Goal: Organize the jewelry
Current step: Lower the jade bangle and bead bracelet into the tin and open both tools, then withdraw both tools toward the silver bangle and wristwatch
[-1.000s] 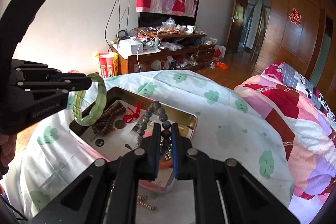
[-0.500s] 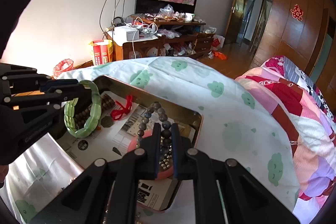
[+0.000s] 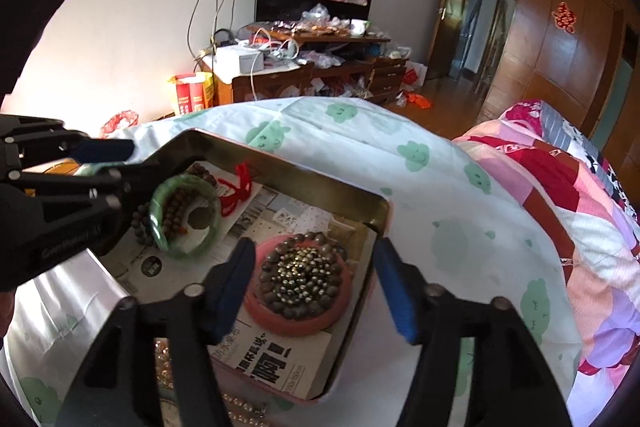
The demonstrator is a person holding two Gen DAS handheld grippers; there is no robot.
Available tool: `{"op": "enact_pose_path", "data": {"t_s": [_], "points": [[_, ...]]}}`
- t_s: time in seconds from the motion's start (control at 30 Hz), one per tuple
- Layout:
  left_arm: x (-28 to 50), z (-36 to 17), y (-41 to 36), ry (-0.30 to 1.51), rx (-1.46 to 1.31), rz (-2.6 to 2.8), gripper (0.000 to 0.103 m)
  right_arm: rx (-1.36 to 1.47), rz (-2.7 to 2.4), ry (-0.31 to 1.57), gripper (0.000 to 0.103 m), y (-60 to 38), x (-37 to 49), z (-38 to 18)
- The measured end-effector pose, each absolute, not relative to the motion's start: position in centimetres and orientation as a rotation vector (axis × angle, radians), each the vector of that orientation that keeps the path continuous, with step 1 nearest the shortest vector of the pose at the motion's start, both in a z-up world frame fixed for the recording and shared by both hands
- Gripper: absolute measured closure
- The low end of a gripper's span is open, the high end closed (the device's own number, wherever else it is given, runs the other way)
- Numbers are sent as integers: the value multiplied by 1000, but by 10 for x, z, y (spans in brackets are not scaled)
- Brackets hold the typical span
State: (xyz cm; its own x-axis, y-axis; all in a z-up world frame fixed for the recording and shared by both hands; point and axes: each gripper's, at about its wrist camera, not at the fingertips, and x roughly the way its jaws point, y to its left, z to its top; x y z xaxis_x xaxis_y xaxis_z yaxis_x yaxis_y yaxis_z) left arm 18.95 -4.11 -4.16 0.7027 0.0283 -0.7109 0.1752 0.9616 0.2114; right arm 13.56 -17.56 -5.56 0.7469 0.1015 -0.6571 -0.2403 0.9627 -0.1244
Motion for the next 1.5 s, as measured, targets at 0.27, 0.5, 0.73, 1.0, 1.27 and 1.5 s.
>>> {"op": "enact_pose_path", "data": {"t_s": [0.27,0.5,0.73,1.0,1.27,1.5], "points": [[174,-38,-28,794,254,-69,23,-188,156,721,39,-188,124,-57],[149,-40,-18,797,219,-64,23,-147,141,732,38,-200,109,-60],[106,-45,-18,784,203,-75,23,-134,151,733,34,-202,87,-63],[76,-63,-16,820,198,-81,23,-130,166,746,30,-206,49,-67],[60,-83,-11,875,163,-79,23,-107,193,794,27,-204,16,-83],[50,-92,-4,891,118,-55,23,-108,216,813,23,-195,2,-93]]}}
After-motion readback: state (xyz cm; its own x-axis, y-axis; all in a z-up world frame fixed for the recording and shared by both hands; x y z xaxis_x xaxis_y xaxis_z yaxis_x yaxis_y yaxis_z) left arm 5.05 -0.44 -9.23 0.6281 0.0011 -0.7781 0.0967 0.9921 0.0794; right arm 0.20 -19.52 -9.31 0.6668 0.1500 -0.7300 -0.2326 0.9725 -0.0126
